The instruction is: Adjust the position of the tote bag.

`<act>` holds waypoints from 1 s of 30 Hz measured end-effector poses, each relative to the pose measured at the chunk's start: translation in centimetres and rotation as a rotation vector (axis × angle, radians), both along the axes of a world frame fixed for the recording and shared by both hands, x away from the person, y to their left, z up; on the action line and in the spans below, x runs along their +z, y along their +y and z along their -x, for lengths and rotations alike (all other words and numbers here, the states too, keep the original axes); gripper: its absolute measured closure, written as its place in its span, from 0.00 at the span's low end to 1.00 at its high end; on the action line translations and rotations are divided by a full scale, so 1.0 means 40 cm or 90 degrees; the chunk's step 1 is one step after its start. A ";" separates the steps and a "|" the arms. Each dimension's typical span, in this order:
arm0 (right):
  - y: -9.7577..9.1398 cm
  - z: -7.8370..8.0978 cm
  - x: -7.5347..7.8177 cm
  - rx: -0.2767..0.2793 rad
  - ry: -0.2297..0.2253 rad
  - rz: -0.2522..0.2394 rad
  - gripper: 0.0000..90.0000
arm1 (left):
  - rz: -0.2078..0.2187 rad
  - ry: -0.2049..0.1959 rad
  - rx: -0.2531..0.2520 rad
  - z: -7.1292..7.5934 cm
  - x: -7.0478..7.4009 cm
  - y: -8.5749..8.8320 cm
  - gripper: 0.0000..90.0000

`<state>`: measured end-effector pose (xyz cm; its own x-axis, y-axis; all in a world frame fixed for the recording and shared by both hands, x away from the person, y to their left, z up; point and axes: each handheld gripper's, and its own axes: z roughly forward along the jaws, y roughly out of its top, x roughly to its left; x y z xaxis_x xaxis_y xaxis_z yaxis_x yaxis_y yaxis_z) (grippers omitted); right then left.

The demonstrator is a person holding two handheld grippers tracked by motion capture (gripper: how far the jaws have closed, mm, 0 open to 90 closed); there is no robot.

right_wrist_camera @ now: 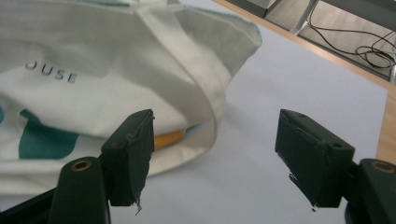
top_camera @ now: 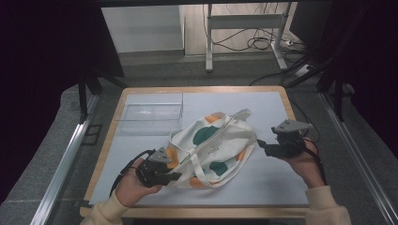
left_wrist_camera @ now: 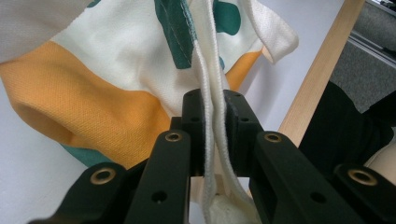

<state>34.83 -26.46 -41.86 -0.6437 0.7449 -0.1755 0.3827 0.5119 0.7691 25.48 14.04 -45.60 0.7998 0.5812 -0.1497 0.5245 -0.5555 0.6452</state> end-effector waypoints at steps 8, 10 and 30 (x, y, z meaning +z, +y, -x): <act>0.021 -0.077 0.024 0.005 0.015 0.024 0.35 | 0.005 0.003 0.001 -0.002 -0.001 0.003 0.90; 0.020 -0.106 0.026 0.001 0.024 0.028 0.36 | 0.007 0.003 0.002 -0.001 -0.002 0.003 0.90; 0.045 -0.211 -0.013 0.029 0.055 0.045 0.42 | 0.001 0.004 -0.002 -0.003 -0.001 0.003 0.90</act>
